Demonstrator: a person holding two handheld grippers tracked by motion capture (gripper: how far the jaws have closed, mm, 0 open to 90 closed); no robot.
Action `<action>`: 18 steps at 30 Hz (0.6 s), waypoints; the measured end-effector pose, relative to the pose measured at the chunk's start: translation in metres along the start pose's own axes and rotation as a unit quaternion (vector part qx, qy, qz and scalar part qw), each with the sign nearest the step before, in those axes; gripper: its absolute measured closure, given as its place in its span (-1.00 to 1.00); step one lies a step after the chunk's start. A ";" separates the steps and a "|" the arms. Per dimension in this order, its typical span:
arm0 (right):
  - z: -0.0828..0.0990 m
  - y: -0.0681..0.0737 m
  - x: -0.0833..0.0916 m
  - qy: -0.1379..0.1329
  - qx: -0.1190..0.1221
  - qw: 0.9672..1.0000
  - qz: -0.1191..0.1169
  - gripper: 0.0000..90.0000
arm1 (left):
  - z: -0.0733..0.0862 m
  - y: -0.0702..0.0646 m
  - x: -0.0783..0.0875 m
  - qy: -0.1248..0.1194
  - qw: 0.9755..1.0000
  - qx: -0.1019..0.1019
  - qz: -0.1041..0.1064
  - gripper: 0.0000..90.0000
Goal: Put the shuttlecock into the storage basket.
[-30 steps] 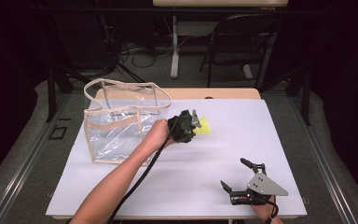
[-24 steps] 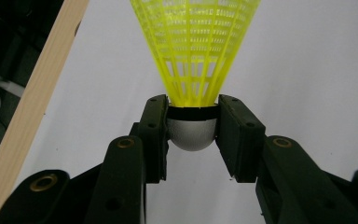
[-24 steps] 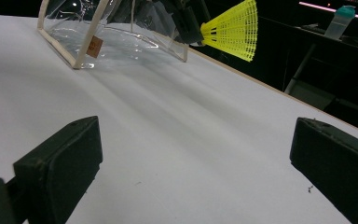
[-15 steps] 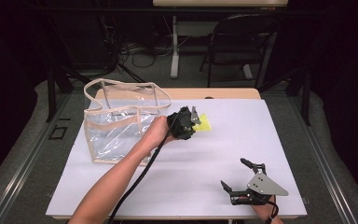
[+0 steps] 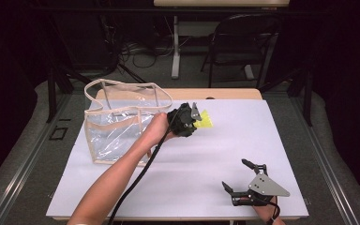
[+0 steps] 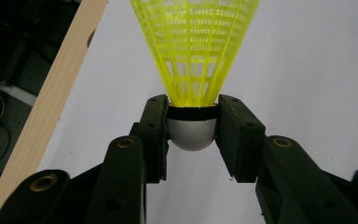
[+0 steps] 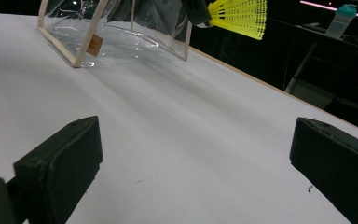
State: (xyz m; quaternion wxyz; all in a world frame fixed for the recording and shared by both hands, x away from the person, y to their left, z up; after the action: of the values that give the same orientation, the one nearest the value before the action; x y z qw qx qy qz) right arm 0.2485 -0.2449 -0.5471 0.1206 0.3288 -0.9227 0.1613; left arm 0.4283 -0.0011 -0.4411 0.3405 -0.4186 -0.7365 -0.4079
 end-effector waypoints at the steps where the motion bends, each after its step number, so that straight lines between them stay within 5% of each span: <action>1: 0.000 0.000 0.000 -0.001 0.000 1.000 0.000 -0.96 | 0.000 0.001 0.001 0.000 1.000 -0.002 0.003 0.43; 18: 0.000 0.000 0.000 -0.001 -0.001 1.000 0.001 -0.96 | -0.007 0.006 0.014 -0.011 1.000 -0.005 -0.005 0.43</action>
State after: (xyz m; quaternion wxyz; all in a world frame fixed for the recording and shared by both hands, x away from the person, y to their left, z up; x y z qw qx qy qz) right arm 0.2487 -0.2452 -0.5473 0.1196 0.3280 -0.9233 0.1604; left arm 0.4294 -0.0003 -0.4247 0.3283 -0.4209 -0.7404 -0.4085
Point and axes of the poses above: each handheld gripper's, and its own axes: x roughly backward along the jaws, z roughly out of its underside, y roughly to its left, the point moved 1 cm from there along -x, roughly forward along the jaws, and after that the axes turned 6 degrees about y, right-handed, at the moved point
